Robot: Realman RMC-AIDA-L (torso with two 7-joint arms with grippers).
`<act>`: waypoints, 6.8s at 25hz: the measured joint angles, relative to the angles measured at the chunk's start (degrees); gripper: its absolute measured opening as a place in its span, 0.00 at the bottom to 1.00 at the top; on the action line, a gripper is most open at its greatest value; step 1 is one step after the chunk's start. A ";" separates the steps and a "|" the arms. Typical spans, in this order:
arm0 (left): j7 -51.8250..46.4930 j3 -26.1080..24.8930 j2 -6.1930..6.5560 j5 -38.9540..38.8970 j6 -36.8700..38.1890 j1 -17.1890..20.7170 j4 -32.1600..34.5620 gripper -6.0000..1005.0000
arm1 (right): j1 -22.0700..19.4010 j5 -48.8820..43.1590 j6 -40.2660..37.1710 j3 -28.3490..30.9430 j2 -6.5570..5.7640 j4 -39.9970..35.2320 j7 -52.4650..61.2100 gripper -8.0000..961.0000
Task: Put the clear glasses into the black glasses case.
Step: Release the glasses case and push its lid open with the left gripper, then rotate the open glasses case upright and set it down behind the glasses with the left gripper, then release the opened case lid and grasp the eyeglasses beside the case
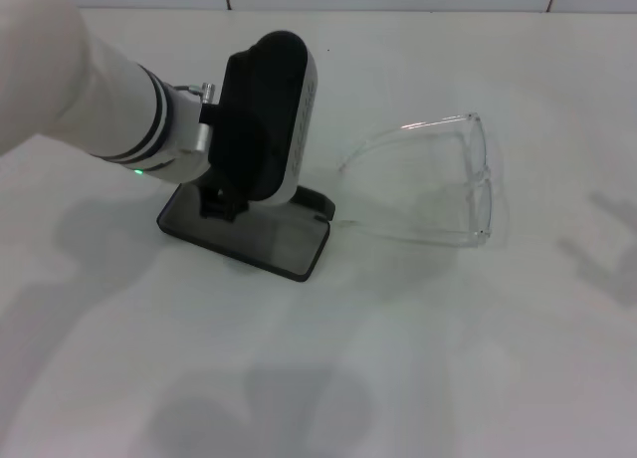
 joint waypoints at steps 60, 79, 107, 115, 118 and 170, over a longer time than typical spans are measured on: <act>-42.21 20.54 -0.04 4.43 -3.51 -10.04 1.06 0.22 | -4.54 0.15 -2.16 4.48 -0.51 2.20 -2.31 0.86; -41.46 20.85 0.05 4.27 1.53 -9.03 8.62 0.43 | -4.49 0.14 -2.12 4.48 -0.86 2.20 -2.44 0.86; -17.15 -12.13 0.10 -43.25 0.87 7.79 23.11 0.45 | 13.23 -54.26 19.52 -8.81 -1.93 -62.98 63.75 0.78; -11.64 -13.75 -0.08 -48.10 -0.03 10.38 18.27 0.45 | 26.99 -69.98 19.53 -15.84 -7.03 -52.82 78.20 0.77; -11.12 -13.94 0.01 -49.60 -0.57 10.05 15.98 0.45 | 30.55 -71.82 20.71 -16.01 -6.98 -47.69 80.20 0.77; -5.66 -13.61 0.11 -55.02 -0.79 7.96 4.81 0.44 | 47.67 -84.05 52.82 -25.18 -0.28 -10.61 83.00 0.71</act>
